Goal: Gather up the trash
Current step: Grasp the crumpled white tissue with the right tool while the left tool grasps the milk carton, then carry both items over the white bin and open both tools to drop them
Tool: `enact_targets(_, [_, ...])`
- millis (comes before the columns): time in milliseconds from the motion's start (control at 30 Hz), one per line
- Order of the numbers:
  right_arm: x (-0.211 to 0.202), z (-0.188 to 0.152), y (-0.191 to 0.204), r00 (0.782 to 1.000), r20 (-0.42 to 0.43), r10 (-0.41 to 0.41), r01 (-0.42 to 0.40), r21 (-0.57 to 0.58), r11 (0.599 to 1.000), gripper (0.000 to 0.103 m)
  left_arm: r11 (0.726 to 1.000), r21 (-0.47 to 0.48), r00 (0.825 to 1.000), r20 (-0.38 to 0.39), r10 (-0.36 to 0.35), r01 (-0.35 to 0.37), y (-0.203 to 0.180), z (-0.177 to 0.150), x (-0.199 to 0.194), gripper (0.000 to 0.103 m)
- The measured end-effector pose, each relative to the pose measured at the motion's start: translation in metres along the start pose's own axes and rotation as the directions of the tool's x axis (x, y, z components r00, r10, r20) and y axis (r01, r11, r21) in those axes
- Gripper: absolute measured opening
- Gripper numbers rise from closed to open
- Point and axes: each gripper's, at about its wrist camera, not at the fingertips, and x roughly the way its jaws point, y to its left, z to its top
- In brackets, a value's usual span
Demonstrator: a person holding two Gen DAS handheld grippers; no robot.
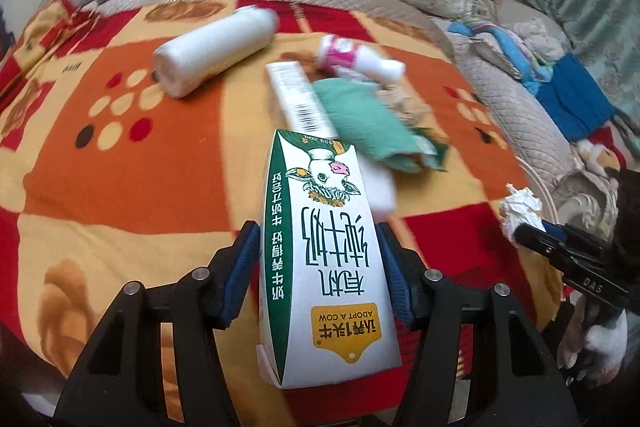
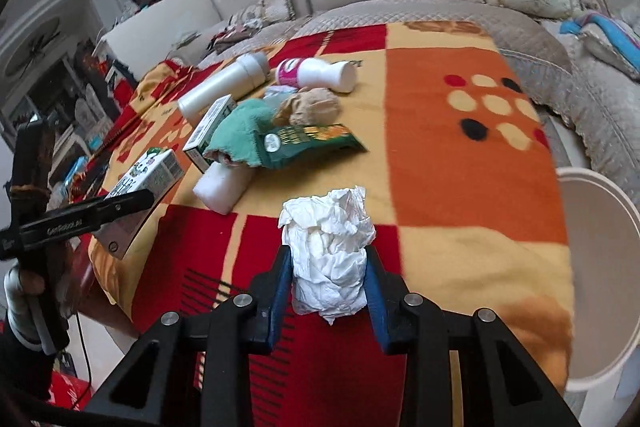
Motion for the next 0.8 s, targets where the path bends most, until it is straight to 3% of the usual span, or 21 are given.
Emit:
enact_targets(167, [-0.023, -0.008, -0.014, 0.999, 0.037, -0.032, 0.031, 0.035, 0.999, 0.034, 0.998, 0.059, 0.999, 0.006, -0.033, 0.033, -0.036, 0.0, 0.0, 0.056])
enact_targets(467, [-0.047, -0.02, -0.04, 0.995, 0.061, -0.078, 0.073, 0.079, 0.994, 0.034, 0.986, 0.123, 0.992, -0.059, -0.108, 0.115, -0.09, -0.01, 0.02, 0.056])
enact_targets(800, [-0.045, -0.027, -0.053, 0.996, 0.039, -0.08, 0.075, 0.108, 0.991, 0.034, 0.982, 0.176, 0.987, -0.154, -0.048, 0.075, -0.109, -0.027, 0.057, 0.057])
